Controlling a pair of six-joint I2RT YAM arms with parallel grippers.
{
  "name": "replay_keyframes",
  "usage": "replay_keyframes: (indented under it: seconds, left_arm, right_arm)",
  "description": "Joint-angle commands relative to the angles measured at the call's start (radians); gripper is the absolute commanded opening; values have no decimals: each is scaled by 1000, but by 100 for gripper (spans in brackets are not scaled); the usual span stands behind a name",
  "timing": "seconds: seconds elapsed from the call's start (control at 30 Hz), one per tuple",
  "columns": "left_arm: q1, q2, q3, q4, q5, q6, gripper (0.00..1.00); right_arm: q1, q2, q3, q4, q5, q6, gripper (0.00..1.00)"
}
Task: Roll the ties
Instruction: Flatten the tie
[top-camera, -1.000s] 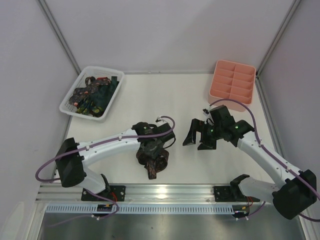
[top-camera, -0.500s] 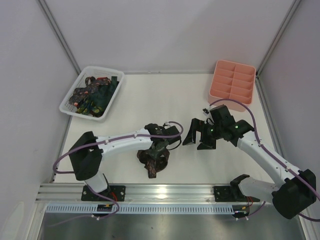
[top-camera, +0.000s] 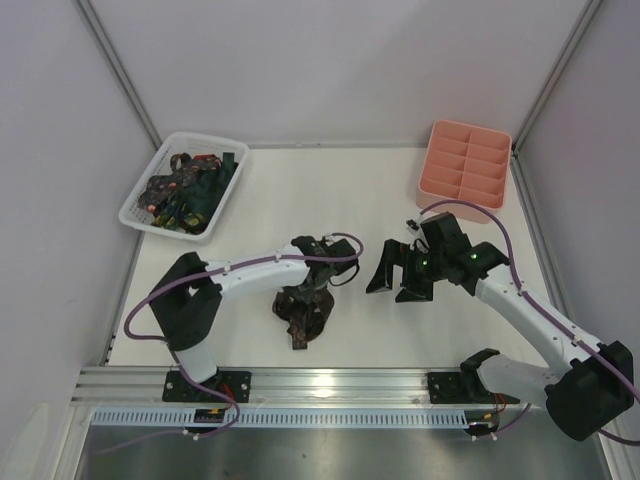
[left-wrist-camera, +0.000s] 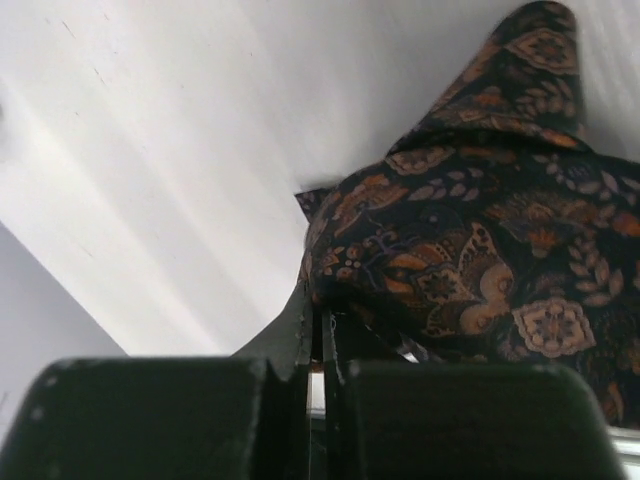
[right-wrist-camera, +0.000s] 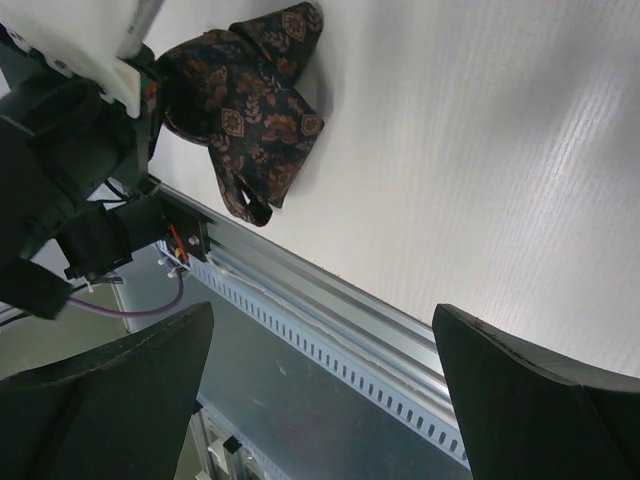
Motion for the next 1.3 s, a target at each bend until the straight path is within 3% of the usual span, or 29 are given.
replay_keyframes:
  seconds: [0.0, 0.07, 0.1, 0.2, 0.23, 0.3, 0.33, 0.43, 0.47, 0.53, 0.63, 0.73, 0.93, 1.0, 1.13, 1.27]
  left_arm:
    - [63, -28, 100, -31, 49, 7, 0]
    - [116, -98, 166, -25, 192, -23, 0]
    - [182, -132, 186, -14, 373, -41, 0]
    - [314, -221, 257, 62, 656, -154, 0]
    - [342, -235, 278, 87, 836, -238, 0]
    - [420, -293, 266, 270, 995, -363, 0]
    - [443, -313, 218, 421, 1119, -500, 1]
    - [511, -391, 106, 629, 1227, -752, 0]
    - [531, -411, -9, 770, 1245, -812, 0]
    - [544, -492, -132, 846, 1231, -892, 1]
    - [575, -592, -450, 843, 1174, -876, 1]
    - [588, -658, -598, 730, 1084, -820, 0]
    - [620, -899, -621, 416, 750, -683, 0]
    - [621, -957, -590, 343, 655, -659, 0]
    - [623, -1007, -590, 343, 680, -609, 0]
    - [623, -997, -608, 329, 706, -618, 0]
  right_arm:
    - [-3, -11, 10, 2, -12, -8, 100]
    - [-5, -7, 22, -4, -14, -20, 100]
    - [-5, 3, 36, -6, -17, -23, 100]
    - [-25, 15, 66, -11, -37, -38, 100]
    - [-32, 21, 73, -12, -50, -41, 100]
    - [-65, 29, 97, -12, -77, -44, 100]
    - [-77, 30, 105, -12, -86, -46, 100]
    - [-126, 35, 139, -11, -124, -44, 100]
    - [-134, 38, 145, -14, -132, -43, 99]
    - [-144, 42, 163, -18, -141, -44, 100]
    - [-143, 53, 148, -5, -147, -31, 100]
    - [-143, 59, 111, 28, -155, -8, 100]
    - [-105, 101, -10, 161, -157, 70, 96]
    - [-57, 168, 11, 150, -86, 66, 93]
    - [18, 295, 82, 150, 31, 69, 89]
    - [131, 429, 200, 92, 206, -42, 88]
